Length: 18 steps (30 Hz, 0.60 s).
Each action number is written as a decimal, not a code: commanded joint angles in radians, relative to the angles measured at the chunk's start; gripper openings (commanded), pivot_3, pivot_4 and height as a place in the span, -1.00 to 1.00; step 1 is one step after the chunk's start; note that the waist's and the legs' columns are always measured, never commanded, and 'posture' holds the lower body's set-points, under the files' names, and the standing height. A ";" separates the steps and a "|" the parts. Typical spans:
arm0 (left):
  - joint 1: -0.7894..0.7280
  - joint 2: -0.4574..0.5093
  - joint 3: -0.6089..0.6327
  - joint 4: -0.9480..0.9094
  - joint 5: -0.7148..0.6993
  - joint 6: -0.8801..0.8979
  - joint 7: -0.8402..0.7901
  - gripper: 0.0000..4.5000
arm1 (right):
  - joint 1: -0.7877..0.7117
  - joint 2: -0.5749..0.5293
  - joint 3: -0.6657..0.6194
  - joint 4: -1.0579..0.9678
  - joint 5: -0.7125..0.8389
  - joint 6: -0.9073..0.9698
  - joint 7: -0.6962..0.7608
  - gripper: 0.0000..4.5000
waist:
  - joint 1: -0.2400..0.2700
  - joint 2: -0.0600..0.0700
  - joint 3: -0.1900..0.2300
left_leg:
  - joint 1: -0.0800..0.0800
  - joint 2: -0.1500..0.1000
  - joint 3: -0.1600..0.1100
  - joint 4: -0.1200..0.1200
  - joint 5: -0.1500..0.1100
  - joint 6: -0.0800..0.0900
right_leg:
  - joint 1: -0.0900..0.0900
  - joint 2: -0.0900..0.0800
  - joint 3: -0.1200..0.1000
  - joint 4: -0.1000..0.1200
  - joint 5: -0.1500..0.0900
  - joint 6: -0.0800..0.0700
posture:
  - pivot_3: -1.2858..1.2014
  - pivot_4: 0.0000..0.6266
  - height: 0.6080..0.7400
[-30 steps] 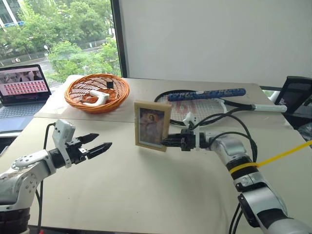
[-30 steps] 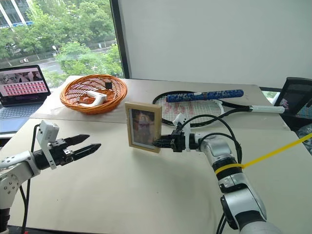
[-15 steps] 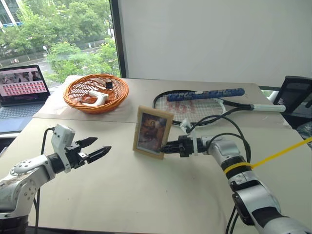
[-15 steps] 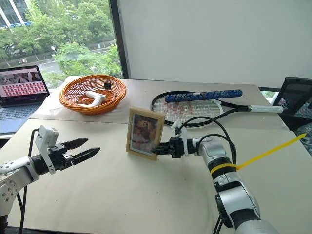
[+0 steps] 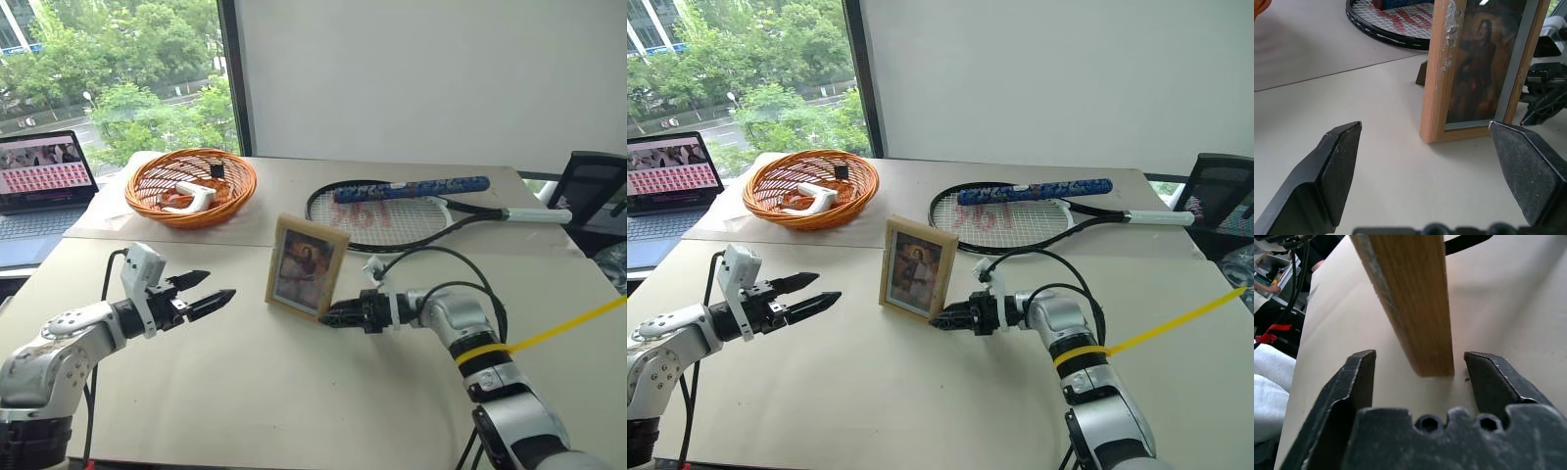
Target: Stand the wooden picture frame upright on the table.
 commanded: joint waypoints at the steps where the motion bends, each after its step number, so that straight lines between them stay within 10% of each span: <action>1: -0.002 0.011 0.009 -0.004 0.010 -0.037 -0.024 1.00 | 0.055 -0.081 -0.082 -0.148 0.064 0.076 -0.011 0.96 | 0.002 0.000 0.000 | 0.000 0.000 0.000 0.000 0.000 0.000 | 0.000 0.000 0.000 0.000 0.000 0.000 | 0.03 -0.52 0.75; 12: 0.165 -0.008 0.006 -0.013 0.191 -0.210 0.048 1.00 | 0.468 -0.263 -0.266 -0.576 -0.063 -0.372 -0.139 0.96 | 0.007 0.000 0.000 | 0.000 0.000 0.000 -0.001 -0.001 0.001 | 0.000 0.000 0.000 -0.002 -0.001 -0.001 | 0.03 -0.52 0.75; 18: 0.182 -0.029 -0.051 -0.022 0.267 -0.267 0.073 1.00 | 0.587 -0.264 -0.360 -0.774 0.004 -0.303 -0.267 0.96 | 0.006 0.000 0.000 | 0.000 0.000 0.000 0.000 0.000 0.001 | 0.001 0.000 0.001 -0.002 -0.004 0.004 | 0.03 -0.52 0.75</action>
